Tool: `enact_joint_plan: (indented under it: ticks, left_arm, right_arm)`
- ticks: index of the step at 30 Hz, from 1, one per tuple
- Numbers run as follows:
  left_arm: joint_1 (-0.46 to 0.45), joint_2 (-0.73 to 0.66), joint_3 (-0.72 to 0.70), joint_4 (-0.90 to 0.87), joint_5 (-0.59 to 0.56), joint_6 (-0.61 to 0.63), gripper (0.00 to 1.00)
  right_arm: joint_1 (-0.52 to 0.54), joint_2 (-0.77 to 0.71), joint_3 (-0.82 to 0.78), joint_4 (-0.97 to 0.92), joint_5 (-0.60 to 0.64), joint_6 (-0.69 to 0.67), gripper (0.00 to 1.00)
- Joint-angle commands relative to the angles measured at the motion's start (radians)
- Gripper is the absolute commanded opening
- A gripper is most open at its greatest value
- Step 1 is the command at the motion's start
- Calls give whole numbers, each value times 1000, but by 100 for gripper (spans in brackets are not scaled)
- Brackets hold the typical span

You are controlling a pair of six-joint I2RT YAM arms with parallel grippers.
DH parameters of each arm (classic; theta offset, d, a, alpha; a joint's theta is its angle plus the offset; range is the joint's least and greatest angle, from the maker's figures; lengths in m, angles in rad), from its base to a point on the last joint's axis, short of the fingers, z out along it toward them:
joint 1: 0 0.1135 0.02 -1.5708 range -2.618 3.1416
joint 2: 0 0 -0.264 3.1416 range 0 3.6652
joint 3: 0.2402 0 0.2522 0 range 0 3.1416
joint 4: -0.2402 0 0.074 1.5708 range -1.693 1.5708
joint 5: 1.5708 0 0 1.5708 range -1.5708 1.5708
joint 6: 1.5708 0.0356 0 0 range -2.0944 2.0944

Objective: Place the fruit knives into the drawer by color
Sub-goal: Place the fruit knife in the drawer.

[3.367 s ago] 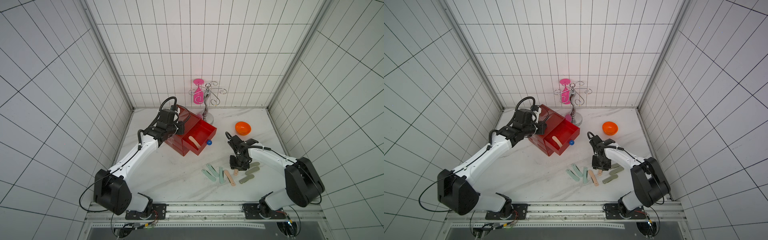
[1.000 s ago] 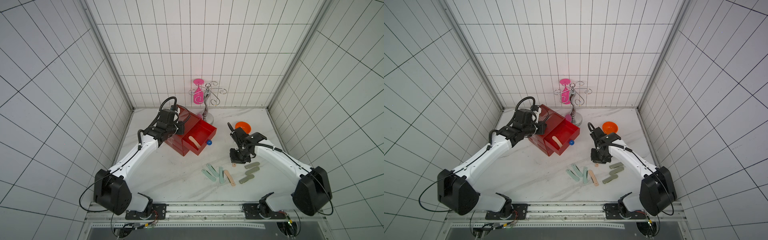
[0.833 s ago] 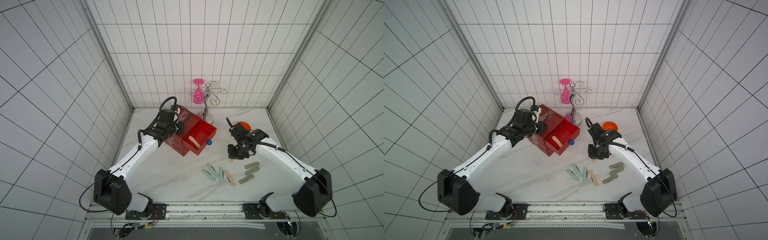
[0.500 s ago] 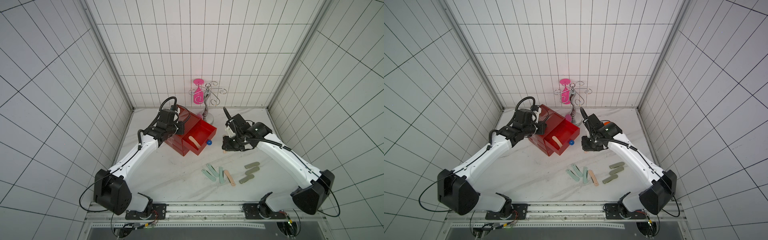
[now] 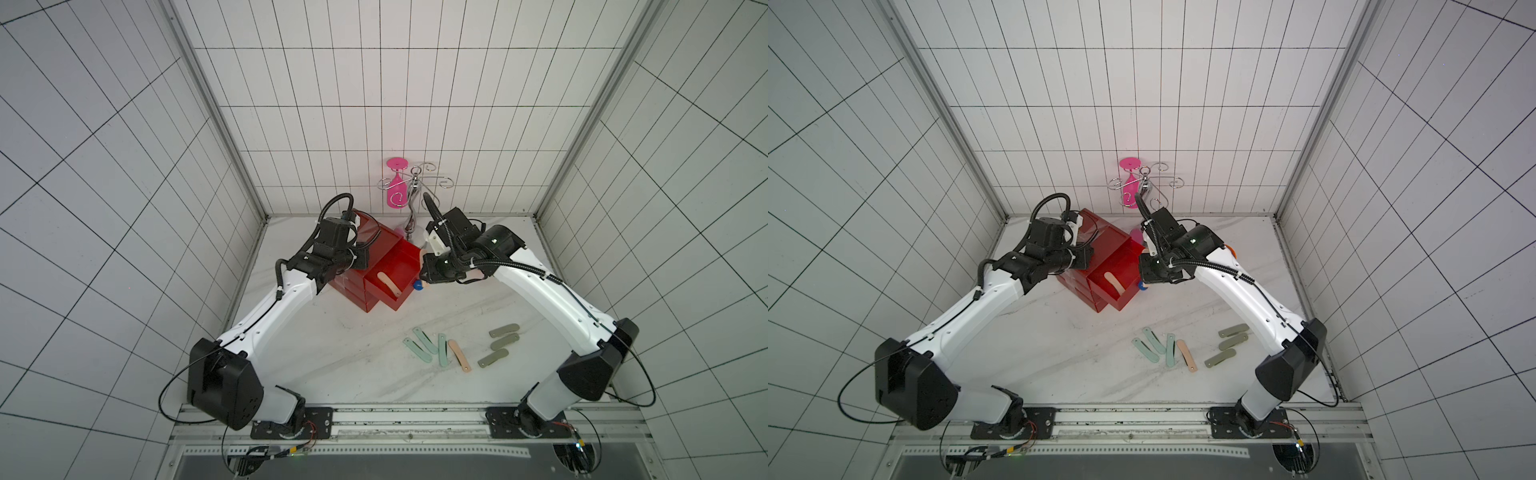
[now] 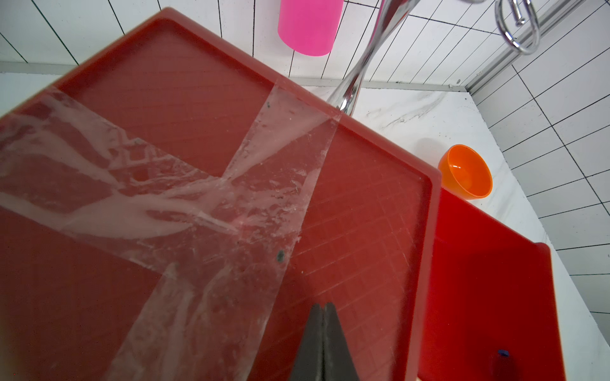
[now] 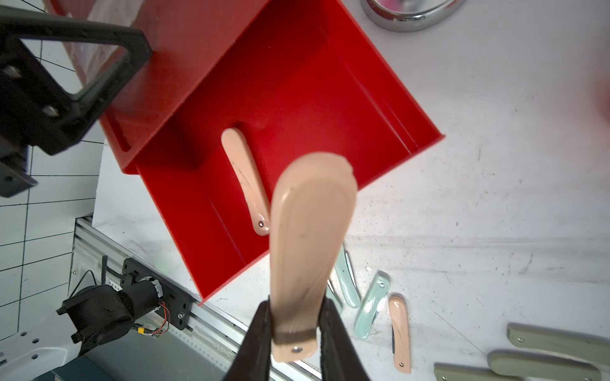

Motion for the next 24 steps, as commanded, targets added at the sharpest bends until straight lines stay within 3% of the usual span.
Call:
enact_joint_plan:
  ticks: [1, 14, 24]
  left_arm:
    - [-2, 44, -24, -154, 14, 3, 0]
    - [-2, 46, -24, -154, 17, 4, 0]
    - [-2, 50, -24, -155, 18, 3, 0]
  right_arm:
    - [14, 40, 149, -11, -17, -21, 17]
    - [25, 237, 308, -27, -60, -47, 17]
    - [26, 287, 320, -45, -58, -56, 18]
